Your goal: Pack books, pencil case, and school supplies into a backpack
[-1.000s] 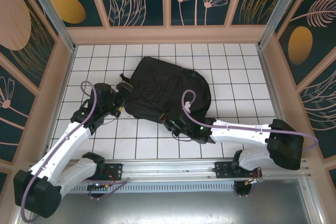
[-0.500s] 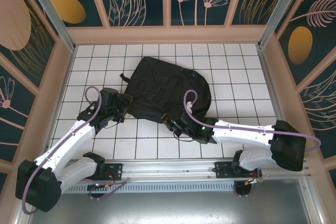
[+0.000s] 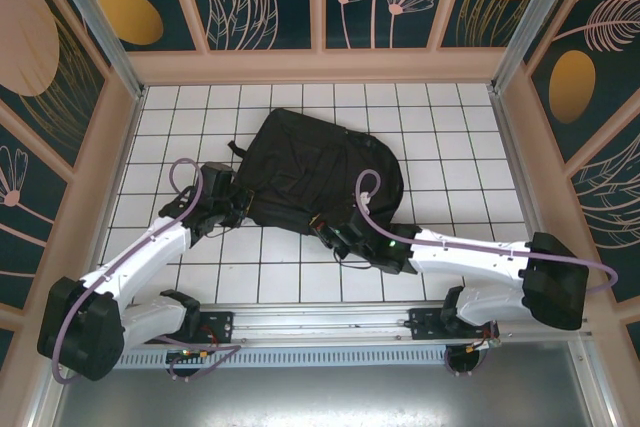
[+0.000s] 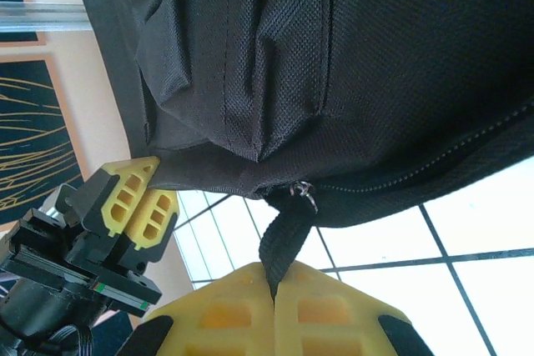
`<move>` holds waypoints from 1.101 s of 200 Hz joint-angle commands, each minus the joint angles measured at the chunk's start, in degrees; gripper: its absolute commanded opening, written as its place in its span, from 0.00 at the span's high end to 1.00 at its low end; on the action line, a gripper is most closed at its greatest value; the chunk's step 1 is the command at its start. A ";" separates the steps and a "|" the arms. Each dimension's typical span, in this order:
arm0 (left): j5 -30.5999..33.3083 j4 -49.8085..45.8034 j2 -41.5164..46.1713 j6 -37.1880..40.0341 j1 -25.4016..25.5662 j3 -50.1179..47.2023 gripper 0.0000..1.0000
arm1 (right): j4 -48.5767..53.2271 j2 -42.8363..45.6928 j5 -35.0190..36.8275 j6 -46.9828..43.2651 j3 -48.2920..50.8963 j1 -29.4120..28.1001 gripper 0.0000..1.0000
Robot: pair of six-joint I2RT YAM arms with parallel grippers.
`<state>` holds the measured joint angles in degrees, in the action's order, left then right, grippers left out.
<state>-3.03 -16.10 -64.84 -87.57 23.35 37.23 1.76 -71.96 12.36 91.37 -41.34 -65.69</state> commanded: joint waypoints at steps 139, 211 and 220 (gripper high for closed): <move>6.76 -1.51 1.29 1.83 0.14 0.80 1.00 | 18.34 8.20 -11.24 -17.68 -2.11 10.12 1.00; 9.45 -2.97 2.41 3.33 -0.06 0.76 1.00 | 28.19 3.64 -16.78 -32.51 -10.40 14.39 1.00; 9.72 -3.06 2.44 3.46 -0.12 0.73 1.00 | 29.27 3.14 -17.59 -34.01 -11.07 14.98 1.00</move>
<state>-1.80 -16.03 -63.33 -86.24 24.45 37.30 23.09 -68.10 -4.38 64.75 -49.21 -52.73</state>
